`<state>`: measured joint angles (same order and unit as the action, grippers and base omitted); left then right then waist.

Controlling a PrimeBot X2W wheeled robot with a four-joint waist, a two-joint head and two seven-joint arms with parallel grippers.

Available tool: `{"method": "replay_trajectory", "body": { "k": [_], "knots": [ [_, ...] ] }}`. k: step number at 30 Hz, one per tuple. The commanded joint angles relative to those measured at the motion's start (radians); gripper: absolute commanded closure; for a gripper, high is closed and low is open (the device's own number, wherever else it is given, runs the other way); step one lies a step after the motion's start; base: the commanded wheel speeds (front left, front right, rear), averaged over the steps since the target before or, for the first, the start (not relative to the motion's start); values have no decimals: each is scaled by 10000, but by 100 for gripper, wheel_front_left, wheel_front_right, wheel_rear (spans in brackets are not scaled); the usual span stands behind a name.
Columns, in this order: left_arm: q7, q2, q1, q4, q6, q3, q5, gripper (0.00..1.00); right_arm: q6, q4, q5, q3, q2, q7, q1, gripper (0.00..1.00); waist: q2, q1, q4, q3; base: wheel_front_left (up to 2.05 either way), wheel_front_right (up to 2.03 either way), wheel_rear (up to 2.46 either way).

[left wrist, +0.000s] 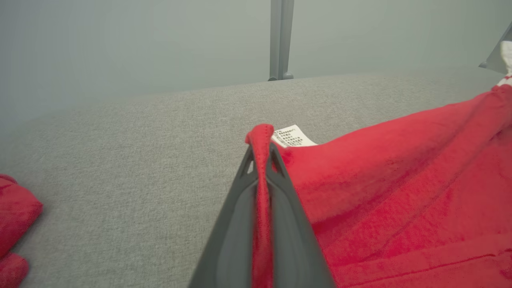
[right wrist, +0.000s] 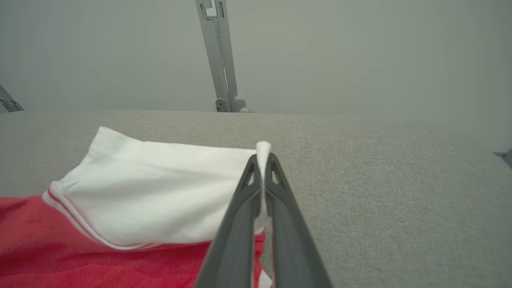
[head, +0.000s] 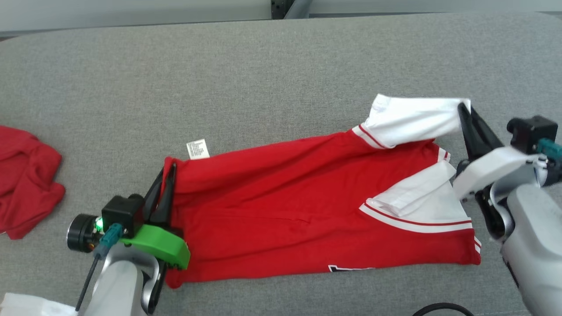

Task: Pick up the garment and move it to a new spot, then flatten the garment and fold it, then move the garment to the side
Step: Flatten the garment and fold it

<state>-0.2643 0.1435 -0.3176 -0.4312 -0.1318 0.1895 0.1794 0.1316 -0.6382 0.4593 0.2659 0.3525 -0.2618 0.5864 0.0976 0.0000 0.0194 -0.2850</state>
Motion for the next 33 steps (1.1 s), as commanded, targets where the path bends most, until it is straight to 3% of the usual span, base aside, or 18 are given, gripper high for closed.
{"method": "replay_trajectory", "body": {
  "k": [1, 10, 19, 25, 26, 27, 28, 33],
  "knots": [
    [3, 52, 239, 9, 13, -58, -34, 100, -19, 52, -41, -48, -70, -27, -294, 100, -1, 0, -207, 311, 0, 0, 0],
    [3, -169, 1921, 265, 13, -550, -117, 100, -19, 898, -225, -923, -1049, -30, -3113, 100, -1, 0, -378, 793, 0, 0, 0],
    [3, -579, 2881, 748, 13, -1413, -294, 100, -19, 1425, -651, -1787, -1705, -30, -4118, 100, -1, 0, -520, 1065, 0, 0, 0],
    [3, -725, 3257, 731, 13, -1597, -418, 100, -19, 1336, -900, -1945, -1786, -30, -4473, 100, -1, 0, -506, 1202, 0, 0, 0],
    [3, -732, 3292, 676, 13, -1630, -441, 72, -19, 1192, -964, -1967, -1797, -30, -4498, 100, -1, 0, -493, 1210, 0, 0, 0],
    [3, -746, 3301, 619, 13, -1652, -501, 27, -19, 1055, -1035, -1956, -1817, -28, -4491, 26, -1, 0, -475, 1220, 0, 0, 0],
    [3, -767, 3349, 533, 13, -1681, -547, 0, -19, 1012, -1058, -1976, -1851, -30, -4451, 0, -1, 0, -456, 1230, 0, 0, 0],
    [3, -854, 3629, 738, 441, -2266, -809, 0, -19, 1379, -1267, -2539, -1944, -27, -4557, 0, -1, 0, -379, 1294, 0, 0, 0]
  ]
}}
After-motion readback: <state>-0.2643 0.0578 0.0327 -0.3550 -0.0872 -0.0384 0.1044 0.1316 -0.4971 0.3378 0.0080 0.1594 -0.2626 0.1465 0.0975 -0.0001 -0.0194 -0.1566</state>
